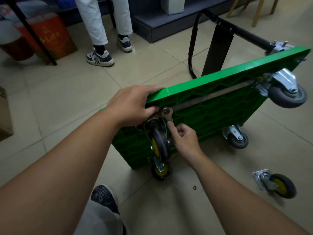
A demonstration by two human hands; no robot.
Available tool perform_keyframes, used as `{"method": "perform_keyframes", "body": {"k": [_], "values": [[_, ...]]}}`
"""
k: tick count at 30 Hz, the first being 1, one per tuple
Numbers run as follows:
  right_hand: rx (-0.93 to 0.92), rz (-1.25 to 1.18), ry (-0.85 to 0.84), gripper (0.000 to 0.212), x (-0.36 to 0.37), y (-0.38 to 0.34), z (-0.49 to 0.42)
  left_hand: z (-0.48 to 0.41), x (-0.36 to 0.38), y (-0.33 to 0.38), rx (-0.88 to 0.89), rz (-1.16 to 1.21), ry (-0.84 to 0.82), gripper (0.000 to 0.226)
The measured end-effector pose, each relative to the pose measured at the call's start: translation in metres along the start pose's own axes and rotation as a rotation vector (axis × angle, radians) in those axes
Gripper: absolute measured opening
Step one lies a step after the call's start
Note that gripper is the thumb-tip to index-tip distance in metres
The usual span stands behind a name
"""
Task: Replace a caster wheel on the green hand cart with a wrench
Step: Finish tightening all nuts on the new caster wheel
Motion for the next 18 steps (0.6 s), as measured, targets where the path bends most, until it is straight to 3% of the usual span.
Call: {"method": "perform_keyframes", "body": {"k": [4,8,10,12,18], "values": [[-0.055,0.556,0.09,0.052,-0.054,0.012,0.006,0.0,-0.001,0.0,-0.004,0.016,-0.001,0.064],[-0.613,1.159,0.211,0.046,-0.073,-0.087,0.015,0.001,-0.001,-0.001,-0.007,0.008,0.004,0.065],[-0.894,1.334,0.206,0.043,-0.059,-0.142,0.021,0.002,-0.001,-0.001,-0.015,0.021,0.003,0.065],[-1.061,1.489,0.193,0.044,-0.043,-0.177,0.022,0.002,-0.001,0.0,-0.017,0.016,0.003,0.065],[-1.22,1.8,0.168,0.048,-0.019,-0.206,0.022,0.002,-0.003,0.0,-0.004,0.003,0.015,0.065]]}}
Point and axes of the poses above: each hand's wrist, its own z-axis away from the middle knuckle, its own x-axis out of the palm, y = z × x, the point moved 7 cm from there along -z, towards the middle knuckle, and after that the axes turned 2 degrees about y, right-handed, at the moved point
